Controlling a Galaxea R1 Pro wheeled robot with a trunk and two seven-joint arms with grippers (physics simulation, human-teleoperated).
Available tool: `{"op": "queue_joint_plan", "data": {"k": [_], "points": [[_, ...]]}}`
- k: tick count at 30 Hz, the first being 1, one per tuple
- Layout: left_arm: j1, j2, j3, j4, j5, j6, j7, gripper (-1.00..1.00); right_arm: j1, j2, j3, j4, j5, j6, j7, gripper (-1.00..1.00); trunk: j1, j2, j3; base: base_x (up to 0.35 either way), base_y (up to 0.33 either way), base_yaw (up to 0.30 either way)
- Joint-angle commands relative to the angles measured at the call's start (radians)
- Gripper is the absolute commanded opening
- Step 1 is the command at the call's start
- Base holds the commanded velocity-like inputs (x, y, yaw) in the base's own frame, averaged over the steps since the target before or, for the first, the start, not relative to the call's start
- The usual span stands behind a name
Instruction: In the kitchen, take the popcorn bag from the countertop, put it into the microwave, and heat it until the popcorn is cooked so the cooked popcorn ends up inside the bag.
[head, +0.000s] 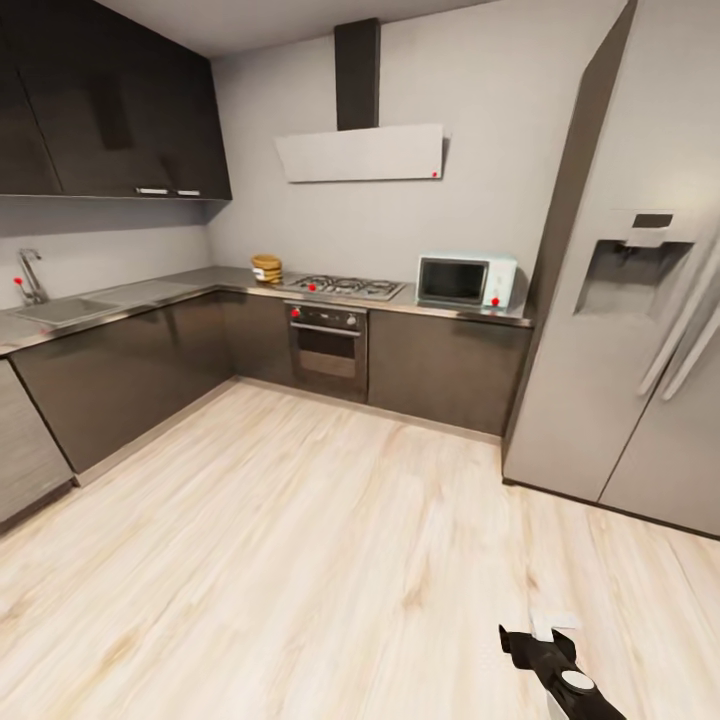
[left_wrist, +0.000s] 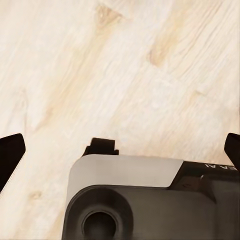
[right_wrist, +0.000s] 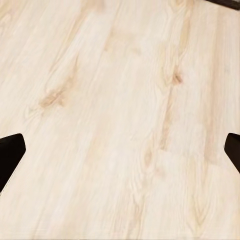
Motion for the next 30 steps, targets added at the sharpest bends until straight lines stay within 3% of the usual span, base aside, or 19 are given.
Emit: {"op": "queue_joint_plan", "data": {"k": [1, 16, 30], "points": [[-0.001, -0.001, 0.004, 0.001, 0.003, -0.003, 0.000, 1.00, -0.001, 0.000, -0.003, 0.001, 0.001, -0.004, 0.000, 1.00, 0.001, 0.000, -0.001, 0.348, 0.000, 0.000], [-0.001, -0.001, 0.004, 0.001, 0.002, -0.003, 0.000, 1.00, 0.000, 0.000, -0.003, 0.001, 0.000, -0.004, 0.001, 1.00, 0.001, 0.000, -0.001, 0.348, 0.000, -0.003], [-0.001, -0.002, 0.004, 0.001, 0.002, -0.003, 0.000, 1.00, -0.001, 0.000, -0.003, -0.002, 0.000, -0.004, -0.001, 1.00, 0.001, 0.000, 0.009, 0.348, 0.000, -0.202]]}}
